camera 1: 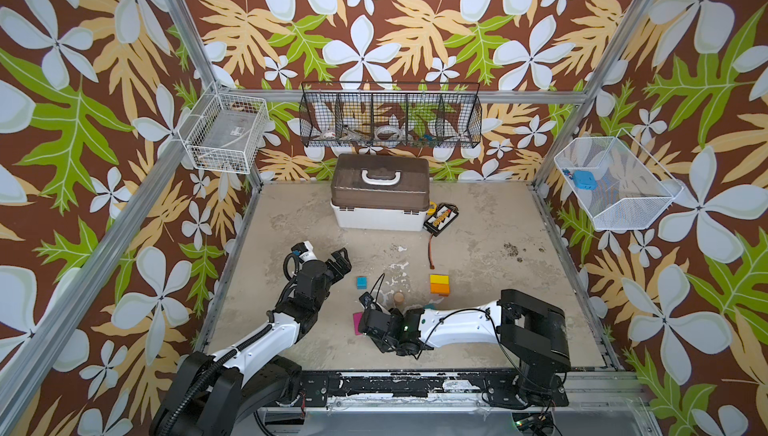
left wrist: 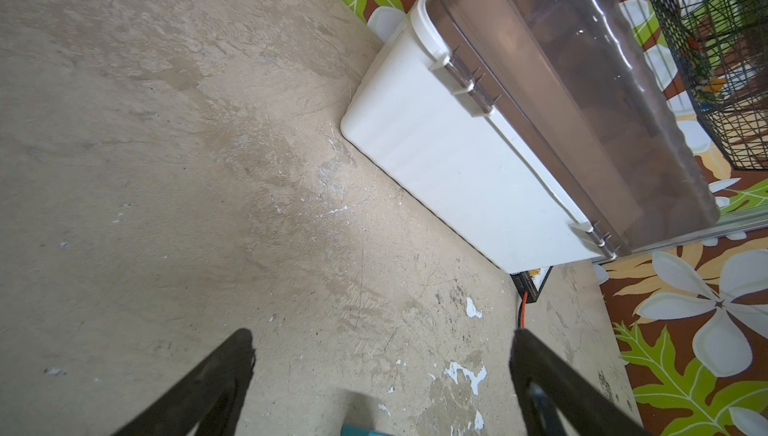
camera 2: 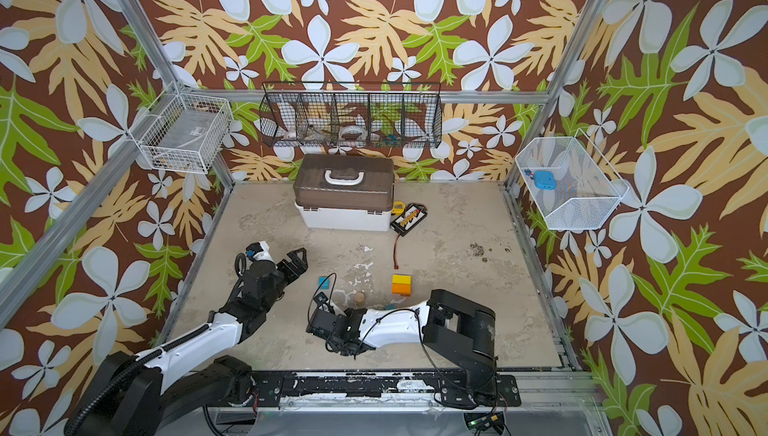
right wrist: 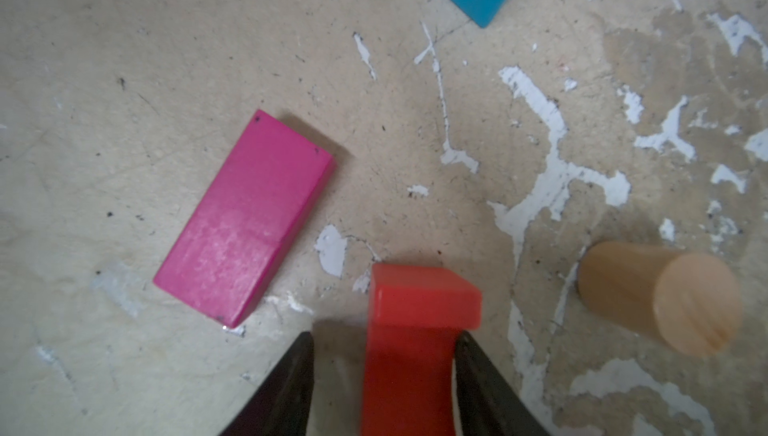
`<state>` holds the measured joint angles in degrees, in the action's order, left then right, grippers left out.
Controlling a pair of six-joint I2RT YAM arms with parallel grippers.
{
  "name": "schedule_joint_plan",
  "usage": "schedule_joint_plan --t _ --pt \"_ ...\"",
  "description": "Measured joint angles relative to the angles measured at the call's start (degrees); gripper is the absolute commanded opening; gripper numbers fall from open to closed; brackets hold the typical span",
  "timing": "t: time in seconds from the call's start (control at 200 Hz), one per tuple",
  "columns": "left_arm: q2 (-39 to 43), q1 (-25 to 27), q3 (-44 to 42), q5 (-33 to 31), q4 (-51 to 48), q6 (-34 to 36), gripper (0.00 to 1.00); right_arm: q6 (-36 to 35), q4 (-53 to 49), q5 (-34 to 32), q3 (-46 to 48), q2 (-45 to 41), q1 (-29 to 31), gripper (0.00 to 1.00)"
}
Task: Build the wood block tower
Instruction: 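Lower the right gripper onto the red arch block and close it, then lift the red arch block and carry it toward the stack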
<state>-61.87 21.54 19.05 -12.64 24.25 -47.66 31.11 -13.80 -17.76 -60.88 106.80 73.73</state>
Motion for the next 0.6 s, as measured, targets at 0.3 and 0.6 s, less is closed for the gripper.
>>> schedule_joint_plan --t 0.3,0.6 --pt "-1.4 0.0 0.3 0.7 0.2 0.0 0.97 0.2 0.4 0.2 -1.3 1.3 0.0 0.26" --pt "-0.1 0.0 0.3 0.5 0.1 0.0 0.96 1.0 -0.4 0.2 -1.2 0.7 0.0 0.21"
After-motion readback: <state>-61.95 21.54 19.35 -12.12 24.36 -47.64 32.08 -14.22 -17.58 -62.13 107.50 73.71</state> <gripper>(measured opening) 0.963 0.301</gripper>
